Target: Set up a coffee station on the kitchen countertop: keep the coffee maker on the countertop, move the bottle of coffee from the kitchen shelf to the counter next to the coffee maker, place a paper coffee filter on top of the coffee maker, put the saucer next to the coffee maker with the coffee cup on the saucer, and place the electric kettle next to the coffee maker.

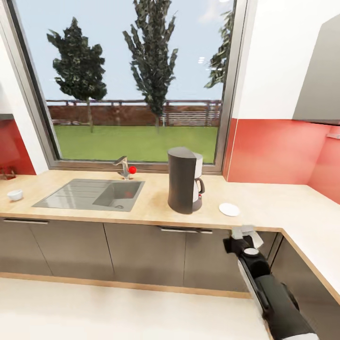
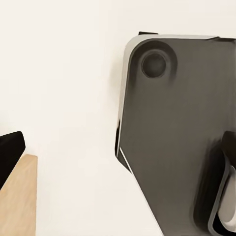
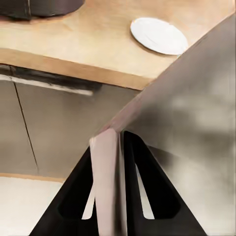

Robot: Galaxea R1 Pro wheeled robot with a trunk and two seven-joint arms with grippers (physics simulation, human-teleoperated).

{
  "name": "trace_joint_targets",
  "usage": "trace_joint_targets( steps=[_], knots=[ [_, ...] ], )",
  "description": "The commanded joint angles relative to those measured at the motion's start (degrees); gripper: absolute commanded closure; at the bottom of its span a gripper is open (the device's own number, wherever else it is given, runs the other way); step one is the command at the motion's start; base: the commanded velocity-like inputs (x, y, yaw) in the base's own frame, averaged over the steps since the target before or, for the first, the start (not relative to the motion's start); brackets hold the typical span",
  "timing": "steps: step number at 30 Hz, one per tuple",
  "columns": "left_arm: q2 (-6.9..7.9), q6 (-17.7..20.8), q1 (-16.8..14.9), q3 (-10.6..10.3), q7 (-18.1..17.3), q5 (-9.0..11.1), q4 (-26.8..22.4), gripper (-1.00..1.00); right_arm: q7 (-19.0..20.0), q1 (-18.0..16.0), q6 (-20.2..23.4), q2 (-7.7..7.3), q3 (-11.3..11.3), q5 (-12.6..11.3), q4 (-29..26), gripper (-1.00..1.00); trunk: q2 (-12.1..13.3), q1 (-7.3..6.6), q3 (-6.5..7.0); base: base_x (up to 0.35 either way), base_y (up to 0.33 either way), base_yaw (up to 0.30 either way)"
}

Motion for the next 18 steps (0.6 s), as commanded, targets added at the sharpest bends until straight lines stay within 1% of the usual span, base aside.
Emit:
trace_joint_targets(
  steps=[1,3,4,6,7,11,12,13,14,16,17,18],
  knots=[
    [-0.01,-0.2,0.0,0.4,0.0,0.0,0.0,-1.00,-0.1,-2.0,1.3,-0.06,0.2,0.6,0.5,1.00,-0.1,0.03,-0.12,0.000,0.000,0.000],
    [0.00,-0.1,0.0,0.4,0.0,0.0,0.0,-1.00,-0.1,-8.8,3.4,-0.06,0.2,1.4,3.2,1.00,-0.1,0.03,-0.12,0.000,0.000,0.000],
    [0.02,-0.1,0.0,0.4,0.0,0.0,0.0,-1.00,-0.1,-10.4,3.7,-0.06,0.2,1.6,4.0,1.00,-0.1,0.03,-0.12,0.000,0.000,0.000],
    [0.02,0.0,0.0,0.4,-0.1,0.0,0.0,-1.00,0.0,-16.4,4.4,-0.06,0.3,1.9,7.8,1.00,-0.1,0.03,-0.12,0.000,0.000,0.000],
    [0.02,0.0,0.0,0.4,0.0,0.0,0.0,-1.00,0.0,-17.9,4.5,-0.06,0.4,1.9,8.8,1.00,-0.1,0.03,-0.12,0.000,0.000,0.000],
    [-0.11,0.0,0.0,0.4,0.0,0.1,0.0,-1.00,0.2,-29.6,4.8,-0.13,0.6,2.3,18.7,1.00,-0.1,0.03,-0.12,0.000,0.000,0.000],
    [-0.27,0.0,0.0,0.4,0.0,0.2,0.1,-1.00,0.5,-34.3,4.9,-0.14,0.7,4.0,23.7,1.00,-0.1,0.03,-0.12,0.000,0.000,0.000],
    [-0.33,0.0,0.0,0.4,0.0,0.2,0.1,-1.00,1.1,-36.4,4.9,-0.13,0.8,5.5,25.7,1.00,-0.1,0.03,-0.12,0.000,0.000,0.000],
    [-0.36,0.0,0.1,0.3,0.0,0.2,0.1,-1.00,4.5,-40.2,4.9,-0.09,1.5,9.3,28.7,1.00,-0.1,0.03,-0.12,0.000,0.000,0.000],
    [-0.37,0.0,0.1,0.3,0.0,0.2,0.1,-1.00,10.0,-43.9,4.9,-0.06,1.9,13.3,30.6,1.00,-0.1,0.03,-0.12,0.000,0.000,0.000],
    [-0.38,0.0,0.1,0.3,0.0,0.2,0.1,-1.00,11.4,-44.8,4.9,-0.04,2.0,14.3,31.0,1.00,-0.1,0.03,-0.12,0.000,0.000,0.000],
    [-0.41,0.0,0.1,0.3,-0.1,0.2,0.1,-1.00,16.0,-48.3,4.9,0.08,2.1,17.9,32.5,1.00,-0.1,0.03,-0.12,0.000,0.000,0.000]
  ],
)
